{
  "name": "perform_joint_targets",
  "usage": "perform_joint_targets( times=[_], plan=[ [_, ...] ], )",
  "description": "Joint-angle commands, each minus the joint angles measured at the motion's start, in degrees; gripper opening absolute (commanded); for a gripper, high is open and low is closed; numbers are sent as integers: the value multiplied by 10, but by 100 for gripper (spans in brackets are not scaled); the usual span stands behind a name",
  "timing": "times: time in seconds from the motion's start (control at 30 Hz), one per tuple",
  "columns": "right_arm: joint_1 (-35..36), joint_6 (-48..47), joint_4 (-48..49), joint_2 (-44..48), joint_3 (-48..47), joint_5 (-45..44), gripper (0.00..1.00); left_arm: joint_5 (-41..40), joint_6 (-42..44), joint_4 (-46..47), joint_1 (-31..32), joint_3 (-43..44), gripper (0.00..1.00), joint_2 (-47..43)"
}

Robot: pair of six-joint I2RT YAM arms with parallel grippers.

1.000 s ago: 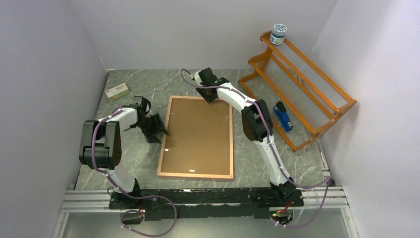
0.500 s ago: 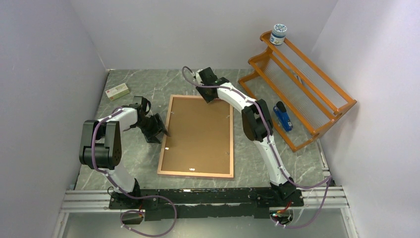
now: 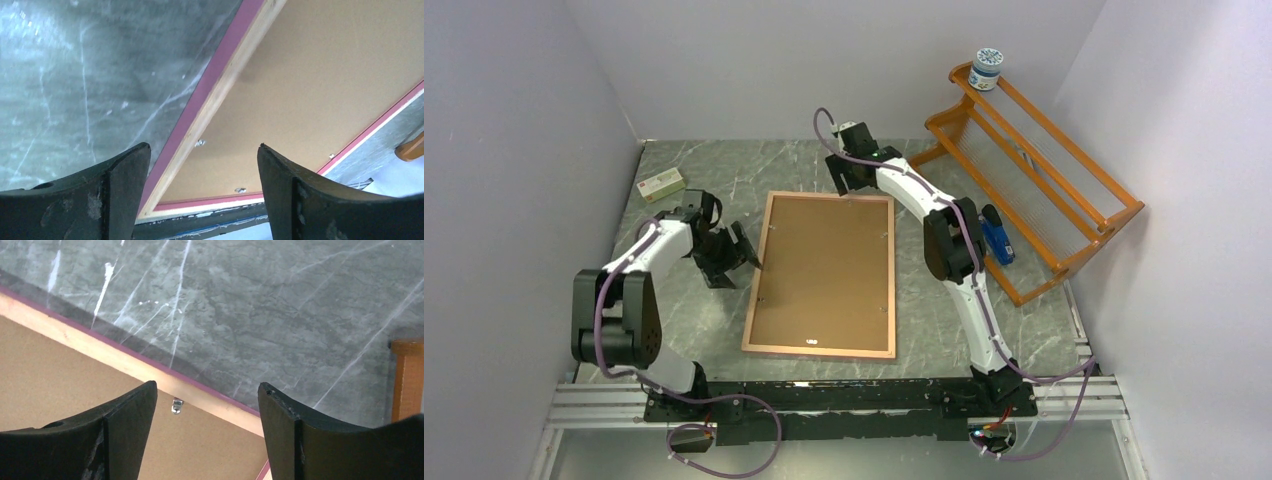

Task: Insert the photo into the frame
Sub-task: Install the photo frame at the center of the board.

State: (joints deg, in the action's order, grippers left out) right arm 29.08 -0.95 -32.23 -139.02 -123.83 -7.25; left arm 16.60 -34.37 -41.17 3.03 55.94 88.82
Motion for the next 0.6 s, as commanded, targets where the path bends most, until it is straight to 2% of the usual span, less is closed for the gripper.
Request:
perform_joint_targets(
  times=[0.0, 0.23, 0.43, 0.57],
  plan=[
    [-20, 74, 24, 16, -20, 17, 78, -16, -17, -56, 1, -30, 85, -58],
    [-54, 117, 37, -2, -18, 90, 81, 36, -31, -86, 1, -94, 86, -114],
    [-77, 140, 32, -12, -11, 119, 81, 46, -80, -200, 19, -75, 89, -157],
    [-83, 157, 47, -6, 8, 129, 82, 49, -108, -211, 52, -92, 94, -184]
  ],
)
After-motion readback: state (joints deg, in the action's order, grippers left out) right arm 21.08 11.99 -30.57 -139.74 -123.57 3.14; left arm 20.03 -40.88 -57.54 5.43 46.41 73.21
